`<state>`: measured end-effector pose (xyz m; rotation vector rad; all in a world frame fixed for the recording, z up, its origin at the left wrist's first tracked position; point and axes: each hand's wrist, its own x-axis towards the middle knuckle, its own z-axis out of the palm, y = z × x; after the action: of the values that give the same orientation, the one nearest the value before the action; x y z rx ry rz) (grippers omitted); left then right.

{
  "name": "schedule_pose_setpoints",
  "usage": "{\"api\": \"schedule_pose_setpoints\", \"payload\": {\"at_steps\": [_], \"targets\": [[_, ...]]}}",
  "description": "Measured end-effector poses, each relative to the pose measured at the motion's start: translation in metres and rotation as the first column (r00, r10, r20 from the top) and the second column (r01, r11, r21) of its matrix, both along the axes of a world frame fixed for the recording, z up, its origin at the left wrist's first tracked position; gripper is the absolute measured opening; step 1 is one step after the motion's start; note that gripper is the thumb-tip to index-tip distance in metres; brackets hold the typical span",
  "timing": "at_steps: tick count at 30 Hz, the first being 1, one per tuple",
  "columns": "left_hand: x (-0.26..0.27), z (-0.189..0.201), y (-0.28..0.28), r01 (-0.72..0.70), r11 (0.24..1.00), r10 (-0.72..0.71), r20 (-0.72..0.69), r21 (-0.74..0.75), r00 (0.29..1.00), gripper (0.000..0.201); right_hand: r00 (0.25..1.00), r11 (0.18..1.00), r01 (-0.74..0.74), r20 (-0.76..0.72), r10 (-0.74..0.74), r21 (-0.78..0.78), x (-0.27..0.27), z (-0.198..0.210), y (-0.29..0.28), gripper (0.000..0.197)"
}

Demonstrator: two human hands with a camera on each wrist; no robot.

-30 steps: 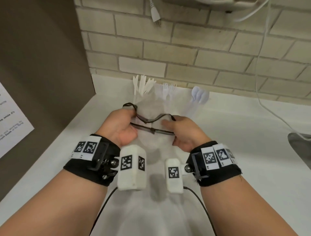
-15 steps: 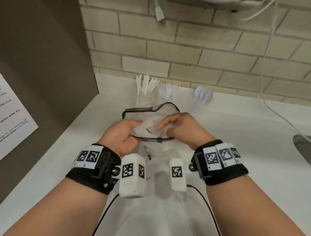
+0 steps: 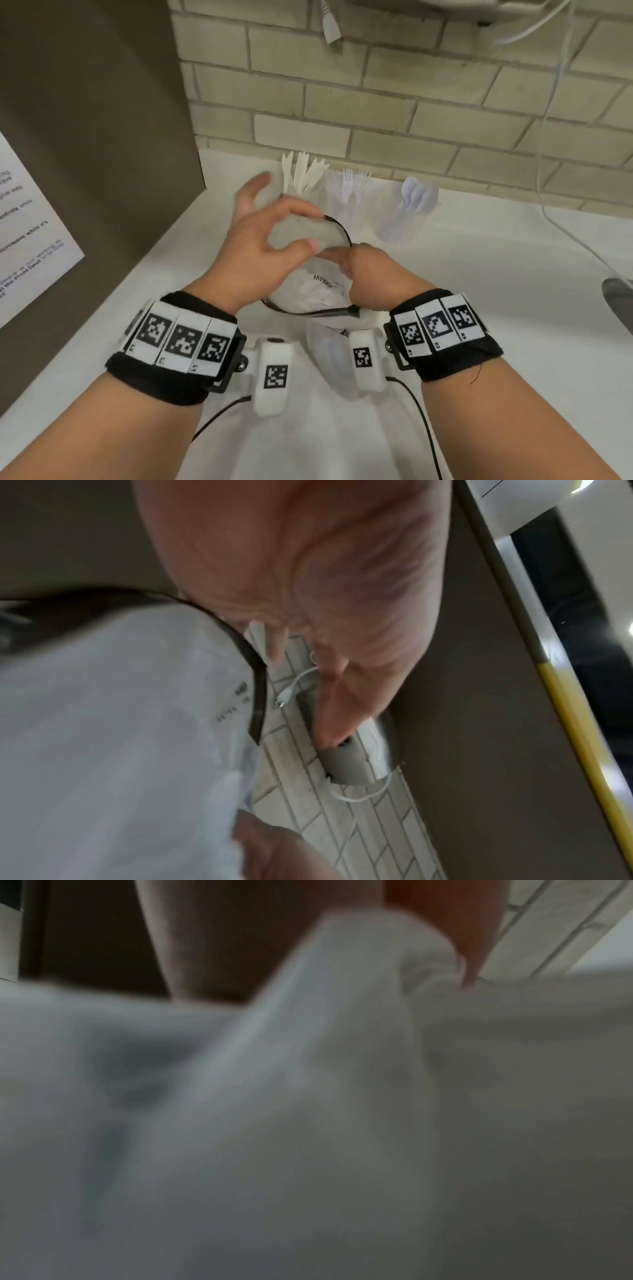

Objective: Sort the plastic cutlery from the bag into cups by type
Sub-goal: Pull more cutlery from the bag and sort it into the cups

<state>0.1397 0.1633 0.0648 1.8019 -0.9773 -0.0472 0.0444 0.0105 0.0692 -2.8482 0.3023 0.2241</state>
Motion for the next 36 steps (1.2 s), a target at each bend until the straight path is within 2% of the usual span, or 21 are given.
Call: {"api": "schedule_pose_setpoints", "payload": {"at_steps": [1,3,4,6,8,10,11,12,14,17,19,21,23,25,27,28,29,31,33,35,36], "targets": [[0.003,0.0,-0.003,0.039,0.988,-0.05,0.067,0.15,0.997,0.021,1.0,1.0,-0.022,-0.009,0.022,0.005,0.0,0.005,0.001,0.074],[0.007,-0.003,-0.006,0.058,0.901,-0.098,0.072,0.43,0.993,0.005,0.997,0.998,-0.067,-0.026,0.067,0.012,-0.001,0.013,0.006,0.067],[0.008,-0.006,-0.007,0.055,0.873,-0.09,0.049,0.485,0.995,0.006,0.996,0.996,-0.083,-0.037,0.083,0.021,-0.001,0.014,0.008,0.067],[0.009,-0.016,-0.01,-0.013,0.872,-0.005,0.036,0.489,0.999,0.009,0.995,0.995,-0.087,-0.053,0.09,0.05,-0.004,0.013,0.011,0.072],[0.009,-0.026,-0.012,-0.117,0.802,0.055,0.122,0.586,0.991,0.039,0.998,0.994,-0.016,-0.054,0.022,0.104,-0.007,0.008,0.01,0.079],[0.008,-0.037,-0.013,-0.11,0.618,0.019,0.125,0.778,0.992,0.079,0.995,0.982,0.094,-0.047,-0.087,0.164,-0.007,0.003,0.012,0.079],[0.006,-0.039,-0.015,-0.064,0.528,-0.024,0.09,0.847,0.996,0.09,0.989,0.972,0.146,-0.049,-0.139,0.186,-0.006,-0.001,0.014,0.075],[0.006,-0.039,-0.017,-0.022,0.465,-0.056,0.054,0.885,0.997,0.094,0.98,0.959,0.198,-0.046,-0.193,0.201,-0.006,-0.005,0.016,0.069],[0.007,-0.028,-0.023,0.003,0.411,-0.04,0.015,0.912,0.999,0.083,0.952,0.926,0.303,-0.039,-0.302,0.223,-0.007,-0.012,0.019,0.059],[0.008,-0.011,-0.024,-0.12,0.479,0.135,0.062,0.87,0.989,0.049,0.91,0.866,0.413,-0.109,-0.399,0.281,-0.013,-0.017,0.023,0.056],[0.004,-0.017,-0.021,-0.199,0.545,0.22,0.09,0.815,0.971,0.043,0.911,0.863,0.409,-0.179,-0.371,0.297,-0.018,-0.016,0.027,0.055],[-0.002,-0.028,-0.019,-0.097,0.59,0.181,-0.015,0.802,0.983,0.073,0.918,0.896,0.361,-0.266,-0.294,0.257,-0.022,-0.013,0.031,0.057],[-0.007,-0.031,-0.017,0.066,0.576,0.027,-0.1,0.815,0.995,0.102,0.926,0.953,0.278,-0.296,-0.233,0.122,-0.026,-0.007,0.031,0.059],[-0.006,-0.029,-0.018,0.126,0.579,-0.103,-0.081,0.806,0.991,0.107,0.962,0.964,0.259,-0.067,-0.263,-0.057,-0.03,0.004,0.026,0.046],[-0.007,-0.022,-0.02,0.163,0.607,-0.199,-0.05,0.778,0.979,0.095,0.968,0.965,0.178,0.212,-0.136,-0.192,-0.029,0.016,0.023,0.024],[-0.007,-0.019,-0.021,0.185,0.618,-0.249,-0.033,0.764,0.968,0.083,0.973,0.966,0.1,0.227,-0.044,-0.239,-0.025,0.019,0.022,0.017],[-0.009,-0.013,-0.021,0.197,0.616,-0.297,-0.007,0.763,0.955,0.07,0.984,0.968,0.027,0.177,0.018,-0.248,-0.022,0.02,0.022,0.015],[-0.01,-0.006,-0.023,0.13,0.587,-0.312,0.075,0.799,0.947,0.047,1.0,0.979,-0.008,0.002,0.009,-0.206,-0.018,0.017,0.022,0.024],[-0.008,-0.006,-0.023,-0.024,0.545,-0.194,0.154,0.838,0.969,0.03,0.994,0.978,0.012,-0.105,-0.035,-0.208,-0.018,0.006,0.021,0.043],[-0.011,-0.006,-0.017,-0.149,0.502,-0.081,0.218,0.852,0.973,0.015,0.987,0.977,0.001,-0.157,-0.035,-0.212,-0.019,-0.007,0.021,0.051],[-0.013,-0.009,-0.014,-0.165,0.458,-0.036,0.204,0.873,0.978,0.023,0.979,0.978,-0.011,-0.199,-0.032,-0.209,-0.02,-0.011,0.022,0.05]]}}
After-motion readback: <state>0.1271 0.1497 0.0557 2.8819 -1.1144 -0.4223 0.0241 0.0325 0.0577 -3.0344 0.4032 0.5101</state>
